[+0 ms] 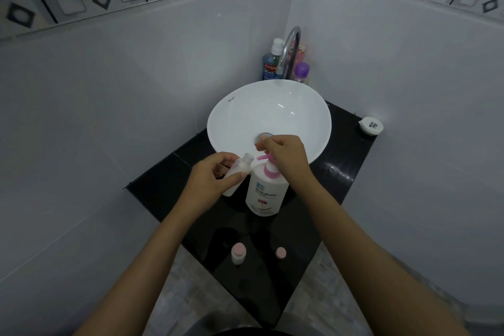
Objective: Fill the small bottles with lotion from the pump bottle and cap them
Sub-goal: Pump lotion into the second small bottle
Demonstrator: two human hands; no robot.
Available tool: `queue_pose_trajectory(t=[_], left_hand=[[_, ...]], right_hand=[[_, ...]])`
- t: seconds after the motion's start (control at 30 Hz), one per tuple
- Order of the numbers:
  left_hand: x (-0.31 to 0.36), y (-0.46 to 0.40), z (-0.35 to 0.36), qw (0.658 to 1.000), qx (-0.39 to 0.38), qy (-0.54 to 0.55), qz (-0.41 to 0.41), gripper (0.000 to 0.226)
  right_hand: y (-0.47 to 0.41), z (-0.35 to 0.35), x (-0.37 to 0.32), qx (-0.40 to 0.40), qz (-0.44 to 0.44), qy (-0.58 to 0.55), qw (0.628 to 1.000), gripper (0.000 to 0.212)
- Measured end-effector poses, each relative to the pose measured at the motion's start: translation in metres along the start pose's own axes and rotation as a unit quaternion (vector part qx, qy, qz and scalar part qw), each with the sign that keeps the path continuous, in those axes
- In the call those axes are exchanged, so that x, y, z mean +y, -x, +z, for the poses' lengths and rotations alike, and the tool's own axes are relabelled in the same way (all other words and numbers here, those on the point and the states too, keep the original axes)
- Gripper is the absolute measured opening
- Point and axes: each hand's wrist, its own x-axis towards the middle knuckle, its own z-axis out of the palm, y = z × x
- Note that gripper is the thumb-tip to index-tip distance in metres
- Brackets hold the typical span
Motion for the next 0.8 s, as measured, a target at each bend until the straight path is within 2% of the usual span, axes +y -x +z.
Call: queue_pose_trajectory(t=[0.27,0.8], left_hand=[[0.0021,0.0011,0.0061,1.0,-0.018,-0.001,-0.003,0.024],[0.0033,0.0089,0.0009,1.0,-0.004,0.003,0.006,0.023]], right_hand=[[-0.0002,-0.0001,-0.0002,0.006,0.004,0.006,1.0,0.026],[0.0073,-0.0071,0.0041,0.024,0.009,-0.028,0.999,0.026]])
